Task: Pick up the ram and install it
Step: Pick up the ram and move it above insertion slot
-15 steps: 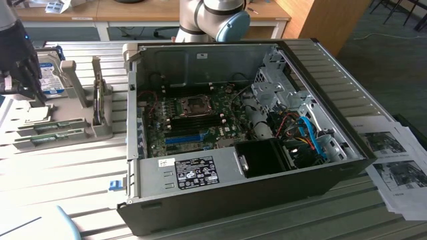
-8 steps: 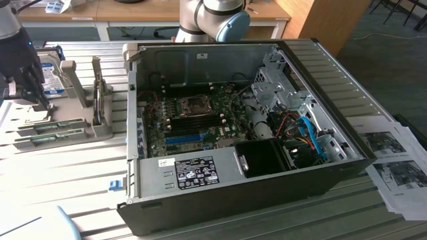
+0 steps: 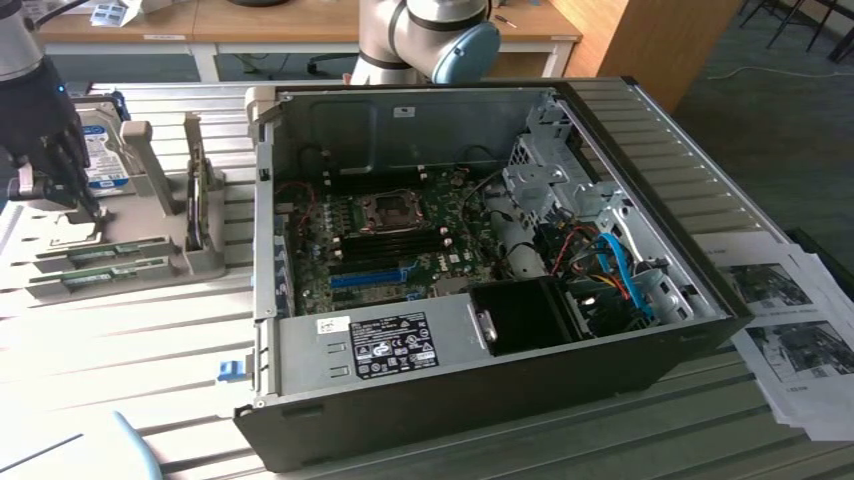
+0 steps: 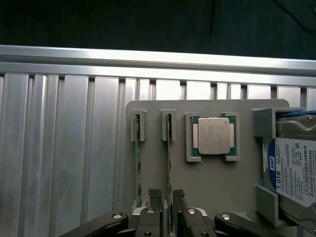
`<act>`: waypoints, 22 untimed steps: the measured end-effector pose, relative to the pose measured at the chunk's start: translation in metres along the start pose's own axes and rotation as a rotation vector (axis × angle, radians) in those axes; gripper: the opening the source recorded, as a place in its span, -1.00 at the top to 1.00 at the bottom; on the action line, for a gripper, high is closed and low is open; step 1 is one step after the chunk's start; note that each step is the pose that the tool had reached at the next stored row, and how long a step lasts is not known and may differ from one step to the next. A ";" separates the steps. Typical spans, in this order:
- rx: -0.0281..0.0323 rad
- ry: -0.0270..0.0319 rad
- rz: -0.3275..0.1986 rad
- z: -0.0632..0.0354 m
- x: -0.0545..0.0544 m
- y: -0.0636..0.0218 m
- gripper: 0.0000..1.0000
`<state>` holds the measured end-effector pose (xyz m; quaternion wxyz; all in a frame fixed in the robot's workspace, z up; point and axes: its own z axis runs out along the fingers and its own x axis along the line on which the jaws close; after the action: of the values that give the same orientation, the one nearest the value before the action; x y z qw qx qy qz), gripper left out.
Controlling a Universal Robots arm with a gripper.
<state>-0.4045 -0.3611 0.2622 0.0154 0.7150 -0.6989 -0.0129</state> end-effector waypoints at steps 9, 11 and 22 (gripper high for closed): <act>0.0000 0.0000 0.000 0.0000 0.006 0.0001 0.55; 0.0000 0.0000 0.000 0.0000 0.008 0.0002 0.55; 0.0001 0.0000 0.000 0.0002 0.018 0.0004 0.55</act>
<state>-0.4045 -0.3787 0.2621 0.0153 0.7150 -0.6989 -0.0129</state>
